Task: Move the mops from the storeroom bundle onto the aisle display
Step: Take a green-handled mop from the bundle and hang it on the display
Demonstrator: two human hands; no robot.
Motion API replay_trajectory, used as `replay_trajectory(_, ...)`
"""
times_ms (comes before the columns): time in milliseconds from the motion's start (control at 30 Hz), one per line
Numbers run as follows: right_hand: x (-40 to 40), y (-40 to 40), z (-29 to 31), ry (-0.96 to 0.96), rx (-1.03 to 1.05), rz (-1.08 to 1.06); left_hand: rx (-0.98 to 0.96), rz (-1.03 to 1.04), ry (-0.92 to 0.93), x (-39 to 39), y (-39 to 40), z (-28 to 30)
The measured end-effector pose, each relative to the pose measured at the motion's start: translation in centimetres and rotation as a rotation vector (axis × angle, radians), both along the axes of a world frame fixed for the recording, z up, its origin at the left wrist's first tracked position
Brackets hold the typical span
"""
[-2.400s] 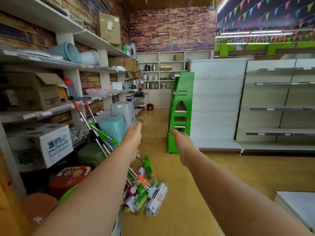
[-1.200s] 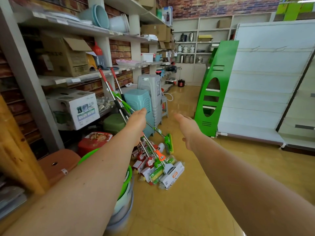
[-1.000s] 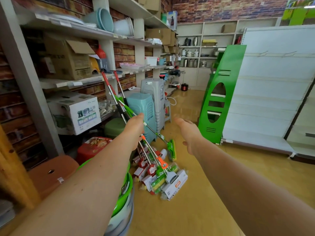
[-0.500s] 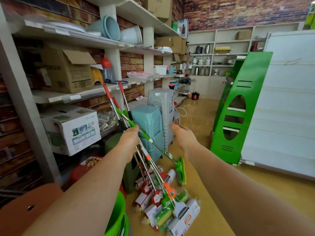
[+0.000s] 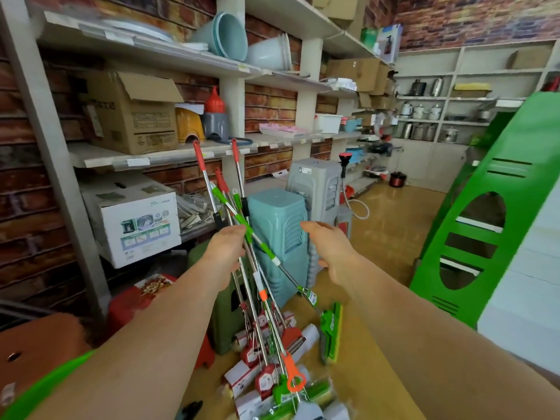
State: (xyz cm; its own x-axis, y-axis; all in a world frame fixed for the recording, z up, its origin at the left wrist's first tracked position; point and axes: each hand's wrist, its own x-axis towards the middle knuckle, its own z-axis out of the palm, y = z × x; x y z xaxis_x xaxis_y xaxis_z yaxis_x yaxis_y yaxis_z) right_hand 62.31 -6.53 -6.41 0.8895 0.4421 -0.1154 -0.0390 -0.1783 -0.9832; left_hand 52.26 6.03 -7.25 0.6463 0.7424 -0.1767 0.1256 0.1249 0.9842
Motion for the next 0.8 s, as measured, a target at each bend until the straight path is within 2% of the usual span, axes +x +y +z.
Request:
replay_trajectory(300,7.5,2.6,-1.3,-0.001,-0.057,0.107,-0.006,0.082,0.061,6.1,1.9,-0.8)
replay_trajectory(800,16.1,13.0,-1.9,-0.084,-0.146,0.102,-0.001,0.012,0.073,17.2,11.5,-1.6)
